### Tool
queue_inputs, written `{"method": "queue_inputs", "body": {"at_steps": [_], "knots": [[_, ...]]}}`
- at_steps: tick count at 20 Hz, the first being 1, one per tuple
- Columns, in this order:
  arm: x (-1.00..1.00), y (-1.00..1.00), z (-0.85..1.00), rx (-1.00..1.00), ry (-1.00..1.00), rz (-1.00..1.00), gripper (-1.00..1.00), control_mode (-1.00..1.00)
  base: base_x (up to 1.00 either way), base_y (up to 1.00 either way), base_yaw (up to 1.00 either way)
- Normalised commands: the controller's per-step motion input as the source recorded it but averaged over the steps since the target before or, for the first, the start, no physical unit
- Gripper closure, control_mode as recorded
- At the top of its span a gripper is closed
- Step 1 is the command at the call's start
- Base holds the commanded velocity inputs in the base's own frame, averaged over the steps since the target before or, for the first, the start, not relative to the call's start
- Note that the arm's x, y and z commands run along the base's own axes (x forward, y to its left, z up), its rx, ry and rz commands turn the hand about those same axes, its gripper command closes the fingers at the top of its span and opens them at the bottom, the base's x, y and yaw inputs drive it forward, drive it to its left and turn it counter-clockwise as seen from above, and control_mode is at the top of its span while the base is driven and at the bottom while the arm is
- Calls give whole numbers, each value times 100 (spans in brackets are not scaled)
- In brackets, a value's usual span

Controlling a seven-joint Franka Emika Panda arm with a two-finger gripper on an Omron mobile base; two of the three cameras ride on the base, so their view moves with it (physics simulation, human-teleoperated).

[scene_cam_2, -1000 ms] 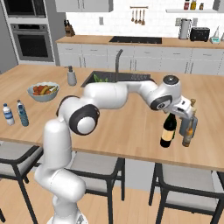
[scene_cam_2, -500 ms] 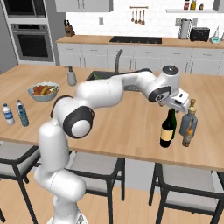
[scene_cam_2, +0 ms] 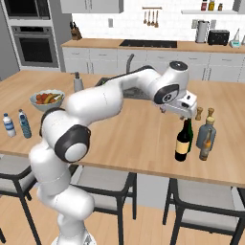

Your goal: Move the plastic bottles in the middle to the plastics group, and the glass bottles in the middle to the glass group.

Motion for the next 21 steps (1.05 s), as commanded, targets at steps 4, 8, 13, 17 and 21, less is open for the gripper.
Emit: {"method": "queue_inputs", "body": {"at_steps": [4,8,13,17,21], "knots": [[-39,100,-10,-4,10,10,-100,-100,0,0,0],[-27,100,-10,-2,18,9,-100,-100,0,0,0],[-59,83,-1,1,11,13,-100,-100,0,0,0],[-85,51,12,4,16,16,-100,-100,0,0,0],[-95,39,20,5,19,19,-100,-100,0,0,0]]}}
